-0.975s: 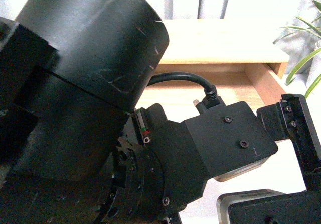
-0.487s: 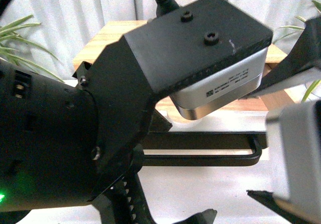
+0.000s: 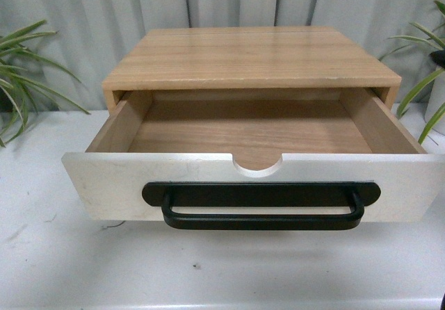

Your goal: Pull drawer

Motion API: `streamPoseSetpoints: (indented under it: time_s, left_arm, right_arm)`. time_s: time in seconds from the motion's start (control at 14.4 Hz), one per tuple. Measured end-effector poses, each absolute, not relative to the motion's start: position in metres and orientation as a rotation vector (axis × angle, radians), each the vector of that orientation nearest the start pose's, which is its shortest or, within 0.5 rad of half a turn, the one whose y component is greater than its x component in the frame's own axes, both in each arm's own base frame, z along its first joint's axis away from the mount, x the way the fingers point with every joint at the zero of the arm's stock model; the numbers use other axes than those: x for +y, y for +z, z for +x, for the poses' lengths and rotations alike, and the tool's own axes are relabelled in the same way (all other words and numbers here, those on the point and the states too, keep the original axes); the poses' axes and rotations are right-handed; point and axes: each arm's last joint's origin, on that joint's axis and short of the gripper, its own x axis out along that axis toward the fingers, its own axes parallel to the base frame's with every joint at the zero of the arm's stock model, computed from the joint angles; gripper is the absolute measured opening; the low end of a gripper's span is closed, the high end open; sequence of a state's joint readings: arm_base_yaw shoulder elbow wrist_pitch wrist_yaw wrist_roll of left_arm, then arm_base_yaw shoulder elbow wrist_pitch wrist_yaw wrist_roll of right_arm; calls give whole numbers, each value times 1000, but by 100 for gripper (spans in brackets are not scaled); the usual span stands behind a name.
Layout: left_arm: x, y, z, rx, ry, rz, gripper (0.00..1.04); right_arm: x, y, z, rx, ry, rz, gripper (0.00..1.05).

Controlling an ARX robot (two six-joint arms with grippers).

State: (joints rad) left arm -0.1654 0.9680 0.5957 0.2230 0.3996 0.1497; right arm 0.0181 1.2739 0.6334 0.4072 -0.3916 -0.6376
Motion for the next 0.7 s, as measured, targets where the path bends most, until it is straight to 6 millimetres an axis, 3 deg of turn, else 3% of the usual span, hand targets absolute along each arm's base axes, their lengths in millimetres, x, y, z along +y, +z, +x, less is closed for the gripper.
streamPoseSetpoints:
  time_s: [0.07, 0.14, 0.28, 0.42, 0.49, 0.63, 0.7]
  left_arm:
    - [-17, 263, 205, 130, -388, 29, 98]
    - [-3, 256, 202, 155, -305, -18, 98]
    - [20, 241, 197, 169, -183, -103, 98]
    - [53, 216, 178, 171, 35, -214, 98]
    - [64, 203, 166, 72, 51, -150, 87]
    - [47, 184, 146, 26, -2, -54, 64]
    - [39, 184, 143, 14, -16, -31, 51]
  right_arm:
    - [-4, 227, 267, 155, 349, -381, 98]
    - [-12, 222, 264, 181, 308, -277, 98]
    - [-21, 212, 258, 214, 255, -92, 98]
    - [-28, 201, 245, 214, 180, 149, 98]
    - [-25, 201, 231, 78, 76, 102, 86]
    - [-9, 194, 192, 47, -5, 33, 62]
    - [0, 188, 173, 64, 15, 19, 49]
